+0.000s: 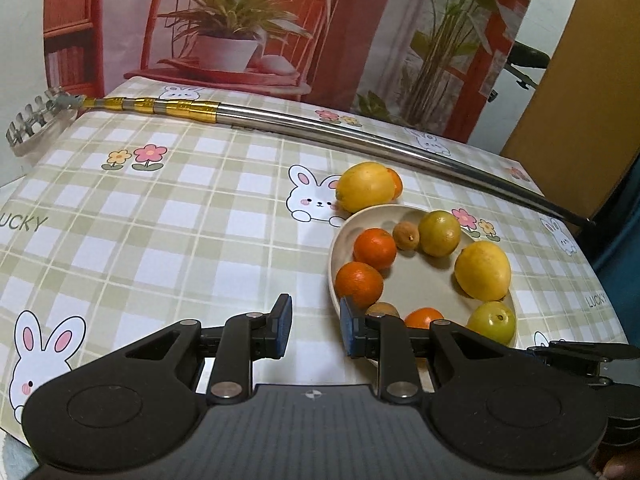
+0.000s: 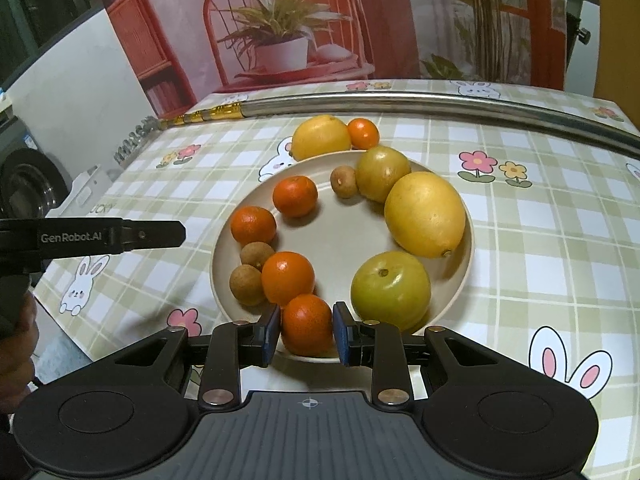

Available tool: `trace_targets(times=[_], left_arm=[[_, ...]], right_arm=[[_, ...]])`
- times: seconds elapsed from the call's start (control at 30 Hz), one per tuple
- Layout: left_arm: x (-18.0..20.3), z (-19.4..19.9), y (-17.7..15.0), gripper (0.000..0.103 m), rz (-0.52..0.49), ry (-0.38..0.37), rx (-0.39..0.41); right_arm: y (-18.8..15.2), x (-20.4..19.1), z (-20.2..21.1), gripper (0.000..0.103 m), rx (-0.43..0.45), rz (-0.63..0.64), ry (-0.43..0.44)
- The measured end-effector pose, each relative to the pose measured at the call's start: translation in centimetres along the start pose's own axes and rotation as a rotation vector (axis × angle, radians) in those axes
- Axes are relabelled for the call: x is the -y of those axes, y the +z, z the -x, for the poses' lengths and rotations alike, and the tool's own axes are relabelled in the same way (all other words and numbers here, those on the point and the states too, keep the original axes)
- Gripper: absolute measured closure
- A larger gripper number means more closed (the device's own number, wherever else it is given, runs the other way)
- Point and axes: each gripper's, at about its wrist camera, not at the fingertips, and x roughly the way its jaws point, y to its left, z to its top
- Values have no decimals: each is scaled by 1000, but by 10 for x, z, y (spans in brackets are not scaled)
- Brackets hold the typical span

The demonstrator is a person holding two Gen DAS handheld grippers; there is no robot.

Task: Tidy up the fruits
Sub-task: 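Lower the tangerine into the plate and open the right tool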

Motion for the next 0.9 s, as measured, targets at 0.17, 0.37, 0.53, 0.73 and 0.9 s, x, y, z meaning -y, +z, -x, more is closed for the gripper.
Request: trace_targets(times=[0.17,0.37,0.53,0.73,0.9], left_arm=[[-1,-1,-1,75,3,-3,-4],[-1,-2,-2,75,0,-5,-14],[0,-2,-2,75,1,-3,-19],[0,-2,-3,75,0,-2,-25],[-1,-2,-2,75,0,-4,-21]], right_arm=[[0,0,-2,77,-8,1,-3],[0,0,-2,77,-9,2,-3],[0,-1,0,77,0,6,-3],[1,-1,1,76,6,9,-3],[2,-1,4,76,17,11,-8]])
